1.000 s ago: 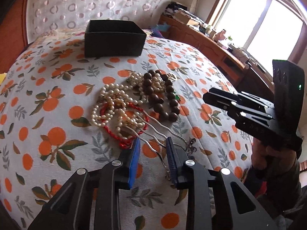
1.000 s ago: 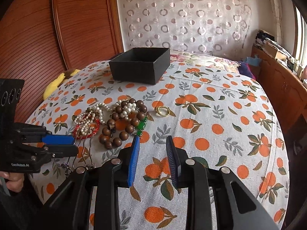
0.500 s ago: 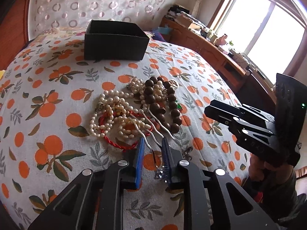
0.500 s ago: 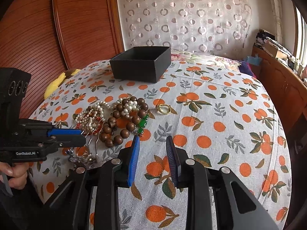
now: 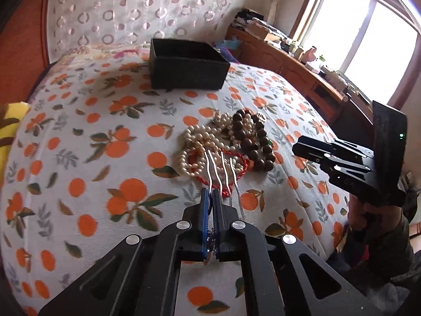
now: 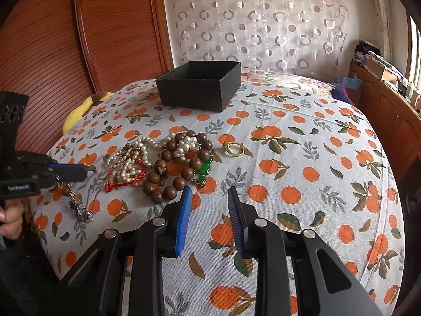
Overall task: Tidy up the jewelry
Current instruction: 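Grasp the silver crystal hairpin with the left tool while the right tool grasps the brown bead bracelet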
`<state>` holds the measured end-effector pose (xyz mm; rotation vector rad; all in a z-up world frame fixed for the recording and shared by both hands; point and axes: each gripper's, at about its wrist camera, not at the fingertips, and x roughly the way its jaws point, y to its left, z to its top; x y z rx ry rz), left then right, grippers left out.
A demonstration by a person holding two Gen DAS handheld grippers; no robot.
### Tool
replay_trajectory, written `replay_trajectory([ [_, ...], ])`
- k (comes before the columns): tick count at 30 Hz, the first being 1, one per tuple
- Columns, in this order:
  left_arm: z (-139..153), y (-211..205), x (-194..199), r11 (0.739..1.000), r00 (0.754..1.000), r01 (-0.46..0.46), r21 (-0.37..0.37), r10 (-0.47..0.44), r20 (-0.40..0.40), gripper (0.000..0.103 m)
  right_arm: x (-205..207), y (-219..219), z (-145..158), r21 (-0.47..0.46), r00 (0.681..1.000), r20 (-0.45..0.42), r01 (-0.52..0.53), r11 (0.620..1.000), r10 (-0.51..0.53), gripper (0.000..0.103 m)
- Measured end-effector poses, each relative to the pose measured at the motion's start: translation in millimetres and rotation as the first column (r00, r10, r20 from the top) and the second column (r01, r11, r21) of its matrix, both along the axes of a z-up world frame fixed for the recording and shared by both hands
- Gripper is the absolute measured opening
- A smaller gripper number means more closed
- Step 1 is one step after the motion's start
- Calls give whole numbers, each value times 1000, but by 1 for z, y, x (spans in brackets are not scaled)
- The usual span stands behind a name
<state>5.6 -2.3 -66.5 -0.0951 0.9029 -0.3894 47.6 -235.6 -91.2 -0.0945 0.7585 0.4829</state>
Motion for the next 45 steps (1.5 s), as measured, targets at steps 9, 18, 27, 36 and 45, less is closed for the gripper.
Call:
replay_trajectory([
  [9,19,15,-4,998,994,-61,35,57,94,1,12,14,4,-2,999,2,-34,999,34,31],
  [18,32,22,0,994,982,-104,29,99,159,1,34,34,2,-14,998,-17,-58,998,58,31],
  [27,41,22,4,994,976,-111,24,104,189,1,55,39,-9,-41,998,-62,-31,999,28,27],
  [36,48,20,11,993,972,-113,17,107,208,1,57,39,-1,-5,997,-55,-61,998,60,15],
  [45,58,19,21,992,964,-122,14,115,239,1,38,33,46,41,993,56,-104,994,102,15],
])
